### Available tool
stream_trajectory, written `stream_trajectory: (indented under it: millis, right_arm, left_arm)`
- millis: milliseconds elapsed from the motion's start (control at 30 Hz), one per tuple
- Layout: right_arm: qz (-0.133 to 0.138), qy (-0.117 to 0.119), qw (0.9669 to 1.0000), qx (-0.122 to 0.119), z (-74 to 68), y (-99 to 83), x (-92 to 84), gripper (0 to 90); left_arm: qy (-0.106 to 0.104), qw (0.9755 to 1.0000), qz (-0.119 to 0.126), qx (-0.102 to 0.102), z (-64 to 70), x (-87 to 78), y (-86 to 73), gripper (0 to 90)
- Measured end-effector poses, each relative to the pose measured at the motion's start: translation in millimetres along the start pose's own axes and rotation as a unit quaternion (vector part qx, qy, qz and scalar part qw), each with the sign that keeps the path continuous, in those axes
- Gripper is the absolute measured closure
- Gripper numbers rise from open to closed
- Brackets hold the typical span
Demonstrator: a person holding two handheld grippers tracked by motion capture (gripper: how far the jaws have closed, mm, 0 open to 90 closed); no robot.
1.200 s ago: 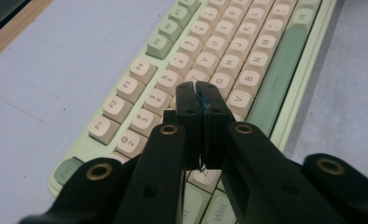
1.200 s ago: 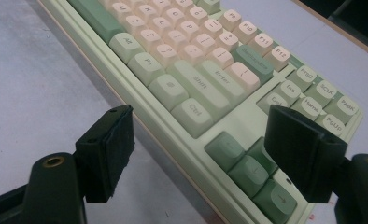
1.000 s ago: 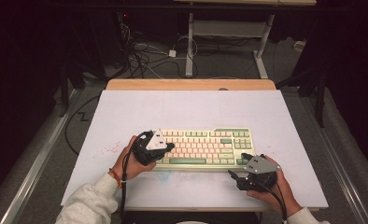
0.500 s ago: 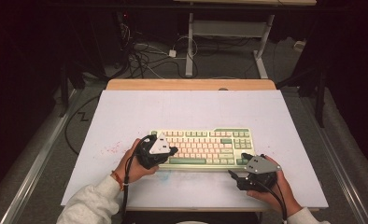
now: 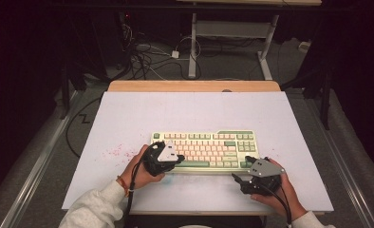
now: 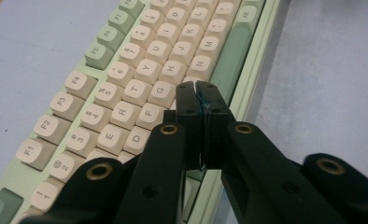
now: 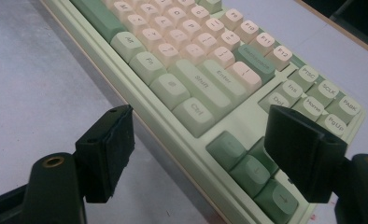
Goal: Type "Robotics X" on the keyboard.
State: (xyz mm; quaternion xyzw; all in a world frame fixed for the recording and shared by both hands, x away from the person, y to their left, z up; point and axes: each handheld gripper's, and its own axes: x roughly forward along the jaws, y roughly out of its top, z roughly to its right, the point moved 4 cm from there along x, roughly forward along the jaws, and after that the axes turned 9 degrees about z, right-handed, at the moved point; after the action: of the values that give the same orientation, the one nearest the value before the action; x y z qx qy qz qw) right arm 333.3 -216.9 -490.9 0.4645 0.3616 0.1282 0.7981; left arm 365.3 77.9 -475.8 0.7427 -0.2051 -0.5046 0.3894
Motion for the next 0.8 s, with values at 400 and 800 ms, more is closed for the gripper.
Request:
stream_trajectory:
  millis: [400,800]
  right_arm:
    - [-0.001,0.001,1.0000,0.001,-0.4,0.2,0.1,25.0]
    - [-0.003,0.006,1.0000,-0.003,-1.3,-0.6,1.4,25.0]
  left_arm:
    - [-0.006,1.0000,-0.004,0.002,1.7,5.8,-0.1,86.5]
    - [-0.011,0.9999,-0.004,0.009,2.6,11.9,5.1,86.5]
